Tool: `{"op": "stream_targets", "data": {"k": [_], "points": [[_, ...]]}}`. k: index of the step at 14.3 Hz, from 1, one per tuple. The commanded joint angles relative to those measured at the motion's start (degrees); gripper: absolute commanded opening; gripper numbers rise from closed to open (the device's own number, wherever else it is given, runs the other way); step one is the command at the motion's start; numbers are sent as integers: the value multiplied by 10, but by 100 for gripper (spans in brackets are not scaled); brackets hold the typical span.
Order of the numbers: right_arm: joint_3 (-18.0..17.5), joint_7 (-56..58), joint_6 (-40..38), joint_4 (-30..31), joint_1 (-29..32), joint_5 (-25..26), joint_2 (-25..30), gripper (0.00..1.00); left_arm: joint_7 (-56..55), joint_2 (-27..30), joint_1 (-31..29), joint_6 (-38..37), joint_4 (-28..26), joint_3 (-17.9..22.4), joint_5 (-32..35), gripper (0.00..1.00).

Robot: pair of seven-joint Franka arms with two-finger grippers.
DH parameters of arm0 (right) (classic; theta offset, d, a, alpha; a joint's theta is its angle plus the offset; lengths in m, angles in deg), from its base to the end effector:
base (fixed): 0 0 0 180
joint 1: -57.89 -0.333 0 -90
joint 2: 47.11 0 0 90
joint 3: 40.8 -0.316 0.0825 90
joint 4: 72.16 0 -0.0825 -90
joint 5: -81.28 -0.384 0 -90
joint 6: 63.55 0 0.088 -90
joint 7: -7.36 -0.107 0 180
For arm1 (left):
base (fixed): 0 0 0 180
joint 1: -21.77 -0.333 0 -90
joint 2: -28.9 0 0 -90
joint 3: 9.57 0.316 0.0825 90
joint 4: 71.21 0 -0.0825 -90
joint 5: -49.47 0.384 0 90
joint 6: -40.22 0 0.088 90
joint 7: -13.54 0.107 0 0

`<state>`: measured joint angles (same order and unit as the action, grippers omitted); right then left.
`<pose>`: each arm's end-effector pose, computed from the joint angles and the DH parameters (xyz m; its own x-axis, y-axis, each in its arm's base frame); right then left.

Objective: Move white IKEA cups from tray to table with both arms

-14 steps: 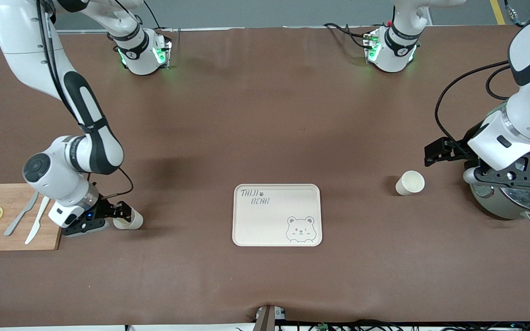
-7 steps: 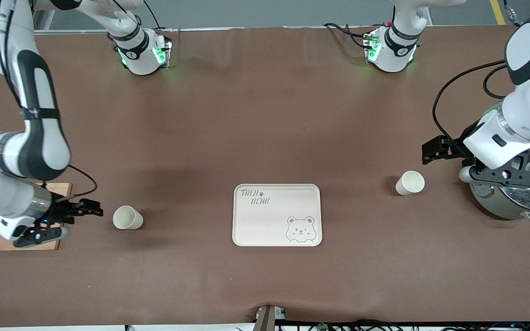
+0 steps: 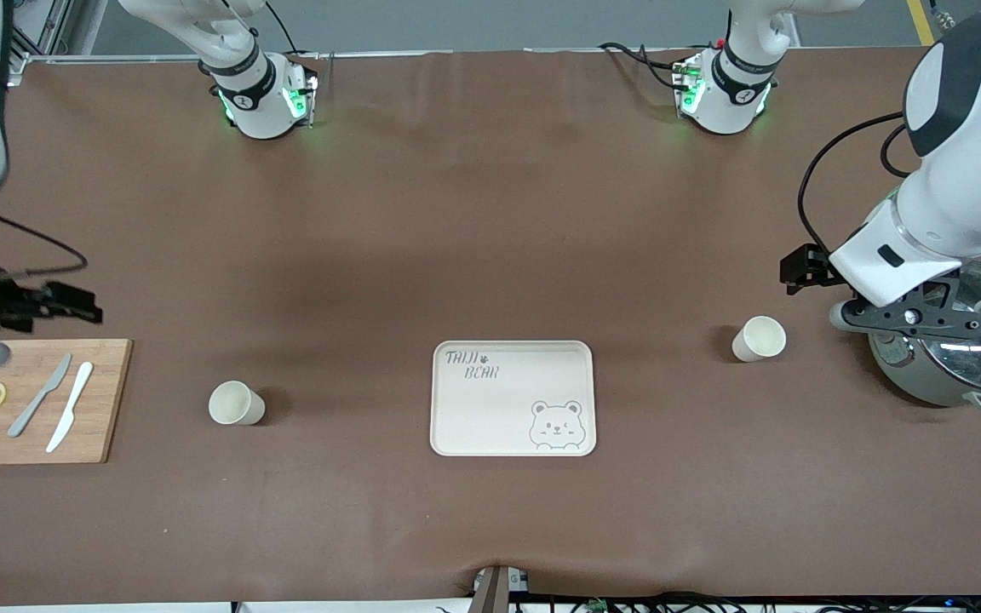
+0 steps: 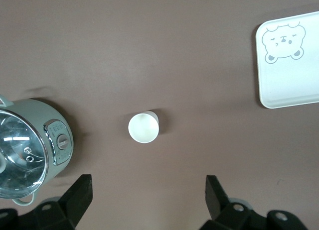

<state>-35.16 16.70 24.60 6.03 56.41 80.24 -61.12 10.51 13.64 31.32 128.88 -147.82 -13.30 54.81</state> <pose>0.6224 -0.0357 0.5750 0.9933 0.0923 -0.0695 0.0921 -0.9957 -0.0057 0.6177 -0.1296 0.5749 0.9834 -0.1743 -0.0513 -0.1780 -0.9809 -0.0788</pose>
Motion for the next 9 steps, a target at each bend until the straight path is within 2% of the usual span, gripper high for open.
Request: {"op": "stream_targets", "data": {"k": [1,3,9], "points": [[-2,-20,1,73,-3,32,80,100,5,10,-1,-9,1,-2,11,100],[1,-20,5,101,10,33,115,100,6,10,-1,-10,1,-6,9,100],[0,-20,11,105,37,20,124,100,2,10,-2,-10,1,-5,6,100]]}}
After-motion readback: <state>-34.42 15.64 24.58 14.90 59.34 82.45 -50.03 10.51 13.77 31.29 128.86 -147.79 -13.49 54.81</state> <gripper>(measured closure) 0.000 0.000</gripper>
